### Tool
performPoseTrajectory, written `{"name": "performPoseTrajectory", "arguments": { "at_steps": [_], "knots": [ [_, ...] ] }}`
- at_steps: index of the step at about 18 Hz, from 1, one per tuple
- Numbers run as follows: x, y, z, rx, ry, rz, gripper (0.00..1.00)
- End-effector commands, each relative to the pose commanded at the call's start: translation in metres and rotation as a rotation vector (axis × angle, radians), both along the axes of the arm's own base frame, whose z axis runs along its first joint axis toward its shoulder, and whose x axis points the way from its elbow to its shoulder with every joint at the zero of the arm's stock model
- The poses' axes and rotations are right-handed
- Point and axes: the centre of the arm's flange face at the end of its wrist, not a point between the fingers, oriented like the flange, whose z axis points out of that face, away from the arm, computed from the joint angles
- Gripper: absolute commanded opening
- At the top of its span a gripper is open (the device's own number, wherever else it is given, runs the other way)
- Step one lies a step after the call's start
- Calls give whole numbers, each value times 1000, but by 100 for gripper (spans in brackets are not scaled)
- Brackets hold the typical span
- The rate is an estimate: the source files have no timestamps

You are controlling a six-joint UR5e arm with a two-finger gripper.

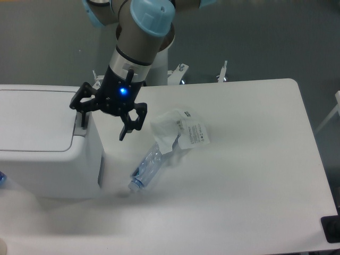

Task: Open the trash can
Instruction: 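Press down on the trash can lid edge to pop it open, then move the gripper away from the can toward the plastic bottle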

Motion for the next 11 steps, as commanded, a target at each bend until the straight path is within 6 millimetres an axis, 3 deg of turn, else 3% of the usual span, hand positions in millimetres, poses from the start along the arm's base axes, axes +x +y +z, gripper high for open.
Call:
{"name": "performPoseTrajectory", "arguments": {
  "at_steps": [6,11],
  "knots": [
    [-3,3,-3,-4,-2,0,100],
    [-4,3,11,15,14,3,100]
  ]
}}
